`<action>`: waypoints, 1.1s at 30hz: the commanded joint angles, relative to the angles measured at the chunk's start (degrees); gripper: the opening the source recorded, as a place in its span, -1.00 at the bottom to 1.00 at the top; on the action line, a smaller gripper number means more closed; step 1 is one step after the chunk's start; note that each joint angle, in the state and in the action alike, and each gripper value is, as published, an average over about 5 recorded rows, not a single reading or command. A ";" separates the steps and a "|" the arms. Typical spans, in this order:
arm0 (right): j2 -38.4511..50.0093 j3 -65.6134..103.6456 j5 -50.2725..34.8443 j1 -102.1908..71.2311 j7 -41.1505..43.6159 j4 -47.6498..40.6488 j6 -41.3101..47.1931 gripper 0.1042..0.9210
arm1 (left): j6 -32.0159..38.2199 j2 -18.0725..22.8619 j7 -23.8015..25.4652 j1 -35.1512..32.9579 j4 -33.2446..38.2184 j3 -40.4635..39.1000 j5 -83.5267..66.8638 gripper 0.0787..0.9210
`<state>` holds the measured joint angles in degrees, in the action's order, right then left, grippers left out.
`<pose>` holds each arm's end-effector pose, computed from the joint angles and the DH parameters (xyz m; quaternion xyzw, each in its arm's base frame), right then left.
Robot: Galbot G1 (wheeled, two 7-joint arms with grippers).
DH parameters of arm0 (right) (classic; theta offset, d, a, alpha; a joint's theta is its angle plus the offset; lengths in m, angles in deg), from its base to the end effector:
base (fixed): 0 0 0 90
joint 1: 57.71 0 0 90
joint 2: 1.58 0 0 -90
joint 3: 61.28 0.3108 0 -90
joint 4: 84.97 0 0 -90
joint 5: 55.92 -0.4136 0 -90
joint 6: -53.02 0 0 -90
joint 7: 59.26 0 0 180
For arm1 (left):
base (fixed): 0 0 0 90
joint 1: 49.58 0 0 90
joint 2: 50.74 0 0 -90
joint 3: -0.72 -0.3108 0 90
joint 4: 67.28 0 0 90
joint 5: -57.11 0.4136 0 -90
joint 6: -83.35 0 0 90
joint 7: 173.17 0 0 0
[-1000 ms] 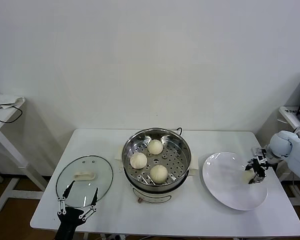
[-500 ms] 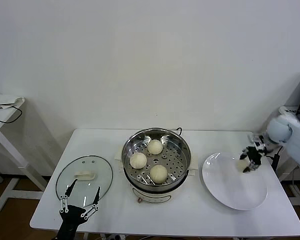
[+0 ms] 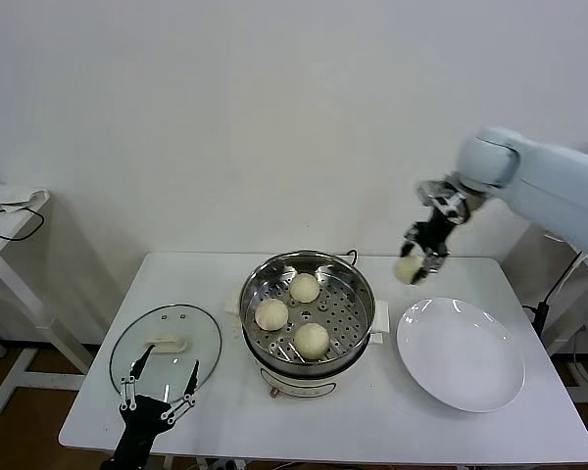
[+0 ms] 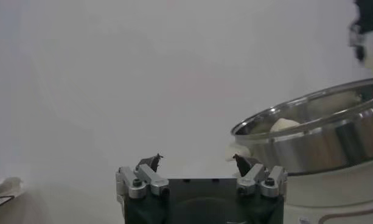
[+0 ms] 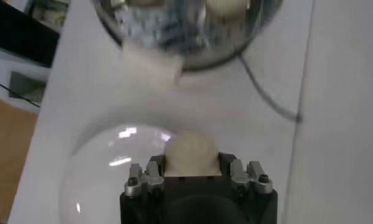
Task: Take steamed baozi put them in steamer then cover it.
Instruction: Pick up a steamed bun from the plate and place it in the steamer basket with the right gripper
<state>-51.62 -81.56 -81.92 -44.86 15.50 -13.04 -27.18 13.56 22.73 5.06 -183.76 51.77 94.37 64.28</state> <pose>0.5894 0.0007 -0.0053 0.6031 -0.4824 0.5280 0.3532 0.1899 0.0534 -0.3224 0.0862 0.9785 0.1794 0.0533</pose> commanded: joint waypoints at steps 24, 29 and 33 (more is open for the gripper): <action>-16.20 -10.32 -5.04 -3.08 -9.16 0.46 6.56 0.20 | 0.04 0.23 -0.22 0.31 0.03 0.60 -0.44 0.77; -16.17 -10.03 -4.72 -4.37 -10.03 0.02 6.61 0.20 | 0.06 0.25 -0.26 0.31 -0.01 0.71 -0.44 0.77; -16.00 -9.59 -3.81 -5.33 -10.39 -0.13 6.60 0.22 | 0.08 0.25 -0.28 0.24 0.05 0.86 -0.47 0.77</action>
<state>-66.92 -91.14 -86.56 -48.15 6.21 -12.86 -20.88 13.62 22.98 4.82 -183.46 51.81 95.12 63.83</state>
